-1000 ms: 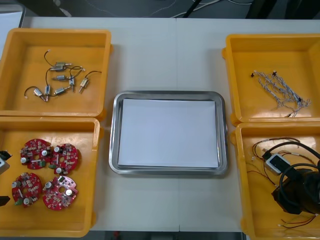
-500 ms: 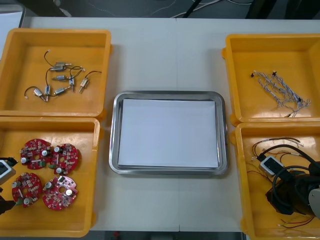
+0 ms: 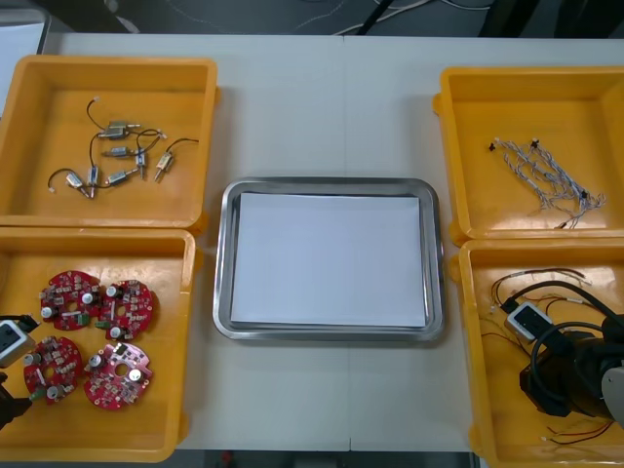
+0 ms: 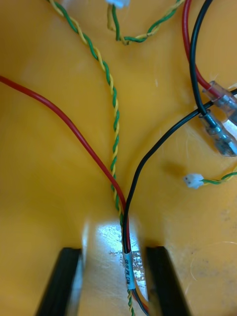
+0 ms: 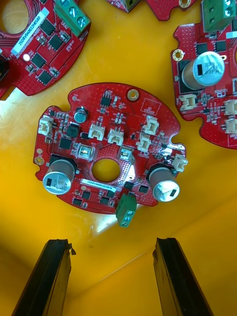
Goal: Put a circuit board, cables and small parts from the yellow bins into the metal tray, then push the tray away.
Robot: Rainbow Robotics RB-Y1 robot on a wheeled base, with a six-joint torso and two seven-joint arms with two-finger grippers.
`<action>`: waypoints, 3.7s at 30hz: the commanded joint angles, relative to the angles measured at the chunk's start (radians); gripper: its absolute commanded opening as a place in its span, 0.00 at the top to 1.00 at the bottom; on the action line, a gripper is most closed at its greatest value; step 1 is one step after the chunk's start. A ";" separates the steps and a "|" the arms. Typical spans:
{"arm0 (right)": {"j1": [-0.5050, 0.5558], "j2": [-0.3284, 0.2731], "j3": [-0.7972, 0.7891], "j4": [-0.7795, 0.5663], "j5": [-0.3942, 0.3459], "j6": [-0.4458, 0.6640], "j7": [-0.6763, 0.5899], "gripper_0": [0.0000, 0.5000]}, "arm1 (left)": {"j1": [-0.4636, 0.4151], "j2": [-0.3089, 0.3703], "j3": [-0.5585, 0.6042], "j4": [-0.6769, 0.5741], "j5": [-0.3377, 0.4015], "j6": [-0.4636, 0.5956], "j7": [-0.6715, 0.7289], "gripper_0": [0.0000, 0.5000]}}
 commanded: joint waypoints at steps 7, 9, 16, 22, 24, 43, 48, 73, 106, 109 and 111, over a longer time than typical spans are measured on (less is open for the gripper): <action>-0.003 0.015 0.017 0.051 -0.001 -0.016 0.051 1.00 | -0.029 0.037 -0.048 0.030 -0.029 -0.017 -0.113 0.00; -0.006 0.015 0.014 0.051 -0.001 -0.016 0.052 1.00 | -0.029 0.039 -0.049 0.030 -0.032 -0.016 -0.112 0.00; -0.026 0.010 -0.013 0.039 -0.007 -0.009 0.069 1.00 | -0.047 0.037 -0.067 0.038 -0.046 -0.017 -0.104 0.00; -0.031 0.010 -0.056 -0.013 -0.032 0.053 0.074 1.00 | -0.062 0.037 -0.075 0.039 -0.054 -0.017 -0.092 0.00; -0.031 0.010 -0.075 -0.045 -0.041 0.091 0.072 1.00 | -0.065 0.039 -0.078 0.041 -0.057 -0.017 -0.089 0.00; -0.044 0.013 -0.291 -0.242 -0.230 0.312 0.083 1.00 | -0.095 0.036 -0.126 0.055 -0.097 -0.033 -0.061 0.00; -0.063 0.013 -0.332 -0.280 -0.246 0.350 0.077 1.00 | -0.098 0.037 -0.133 0.058 -0.110 -0.033 -0.054 0.00; -0.230 0.013 -0.567 -0.395 -0.345 0.584 -0.046 1.00 | -0.128 0.030 -0.178 0.073 -0.153 -0.045 -0.008 0.81; -0.488 -0.056 -0.354 -0.335 -0.352 0.584 -0.073 1.00 | -0.197 0.016 0.158 -0.043 0.043 0.259 0.081 1.00; -0.515 -0.056 -0.325 -0.312 -0.354 0.584 -0.078 1.00 | -0.260 0.016 0.166 -0.068 0.045 0.333 0.135 1.00; -0.529 -0.056 -0.306 -0.300 -0.348 0.584 -0.086 1.00 | -0.309 0.016 0.166 -0.082 0.048 0.379 0.189 1.00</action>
